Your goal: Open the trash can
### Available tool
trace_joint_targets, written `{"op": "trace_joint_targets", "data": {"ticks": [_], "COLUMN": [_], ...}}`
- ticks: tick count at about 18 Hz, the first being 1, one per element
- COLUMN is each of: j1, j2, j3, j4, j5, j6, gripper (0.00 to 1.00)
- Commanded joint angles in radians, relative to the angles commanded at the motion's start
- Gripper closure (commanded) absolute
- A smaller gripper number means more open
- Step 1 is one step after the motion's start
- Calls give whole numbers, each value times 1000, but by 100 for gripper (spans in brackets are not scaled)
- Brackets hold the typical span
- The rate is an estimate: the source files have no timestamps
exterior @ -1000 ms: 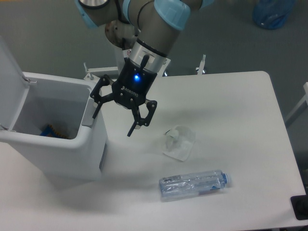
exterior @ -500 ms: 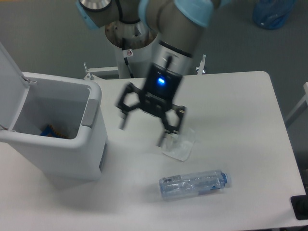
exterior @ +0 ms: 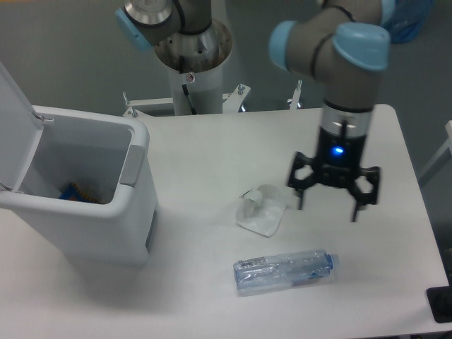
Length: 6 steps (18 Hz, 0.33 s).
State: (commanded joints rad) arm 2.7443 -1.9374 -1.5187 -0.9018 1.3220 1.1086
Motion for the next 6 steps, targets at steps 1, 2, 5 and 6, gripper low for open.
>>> {"op": "trace_joint_targets", "data": {"ticks": [1,2,5,6], "j1": [0,-8,-17,-20], "j2": [-2,-8,-9,-9], "j3": [9,18,18,14], "j4": [-28,-58,-103,-100], "j5": [34,72,193,201], "j6": [52,106,194,192], "gripper": [0,0,0,0]}}
